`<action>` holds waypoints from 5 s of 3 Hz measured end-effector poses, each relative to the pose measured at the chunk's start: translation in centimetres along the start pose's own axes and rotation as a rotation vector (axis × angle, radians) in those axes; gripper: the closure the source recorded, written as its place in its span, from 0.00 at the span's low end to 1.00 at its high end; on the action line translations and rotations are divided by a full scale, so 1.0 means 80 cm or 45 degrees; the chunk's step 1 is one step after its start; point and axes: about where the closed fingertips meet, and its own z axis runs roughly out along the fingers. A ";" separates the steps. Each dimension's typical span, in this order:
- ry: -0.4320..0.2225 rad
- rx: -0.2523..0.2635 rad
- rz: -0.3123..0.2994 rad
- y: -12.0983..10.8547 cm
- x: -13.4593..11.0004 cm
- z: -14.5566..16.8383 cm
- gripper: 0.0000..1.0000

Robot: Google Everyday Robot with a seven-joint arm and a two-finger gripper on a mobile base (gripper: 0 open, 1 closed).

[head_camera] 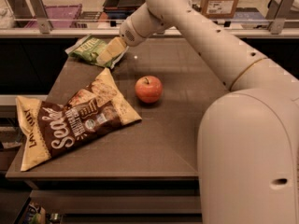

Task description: Pick green jalapeno chip bag

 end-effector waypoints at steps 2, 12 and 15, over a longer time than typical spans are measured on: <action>-0.018 -0.087 0.012 0.004 0.013 0.062 0.16; -0.113 0.088 -0.134 -0.019 -0.043 -0.059 1.00; -0.089 0.278 -0.199 -0.007 -0.100 -0.150 1.00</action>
Offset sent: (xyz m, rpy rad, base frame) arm 0.0211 0.0419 -0.0561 0.0686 0.0430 0.0702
